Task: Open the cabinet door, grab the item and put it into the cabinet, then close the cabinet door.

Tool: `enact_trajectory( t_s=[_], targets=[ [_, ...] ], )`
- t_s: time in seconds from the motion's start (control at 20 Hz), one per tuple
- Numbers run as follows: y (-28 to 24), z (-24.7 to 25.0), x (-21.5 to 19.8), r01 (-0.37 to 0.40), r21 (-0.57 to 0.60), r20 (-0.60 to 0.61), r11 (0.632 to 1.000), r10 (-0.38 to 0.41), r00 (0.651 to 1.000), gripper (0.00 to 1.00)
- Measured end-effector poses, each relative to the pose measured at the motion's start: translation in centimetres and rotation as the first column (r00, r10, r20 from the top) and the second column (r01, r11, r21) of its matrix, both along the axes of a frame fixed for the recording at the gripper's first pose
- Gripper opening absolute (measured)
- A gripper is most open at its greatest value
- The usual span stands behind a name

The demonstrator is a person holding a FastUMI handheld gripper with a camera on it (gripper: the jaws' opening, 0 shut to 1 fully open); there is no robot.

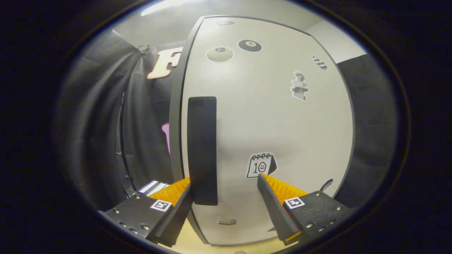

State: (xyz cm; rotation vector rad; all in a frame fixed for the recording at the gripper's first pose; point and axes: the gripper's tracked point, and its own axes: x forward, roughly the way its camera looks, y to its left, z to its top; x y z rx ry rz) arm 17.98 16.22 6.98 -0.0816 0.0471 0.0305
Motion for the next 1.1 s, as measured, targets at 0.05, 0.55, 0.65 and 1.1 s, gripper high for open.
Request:
enact_trajectory(
  t_s=[0.05, 0.55, 0.65, 1.1],
  targets=[
    [0.0, 0.2, -0.5, -0.008, 0.013, -0.008, 1.0, 0.008, 1.0, 1.0],
    [-2.1, 3.7, -12.3, -0.035, 0.006, 0.006, 0.999, 0.035, 0.999, 1.0],
    [-3.3, 4.0, -15.0, -0.014, -0.006, 0.001, 1.0, 0.014, 1.0, 1.0],
    [-7.6, 6.1, -24.2, 0.063, -0.024, -0.007, 0.998, -0.064, 0.998, 1.0]
  ],
)
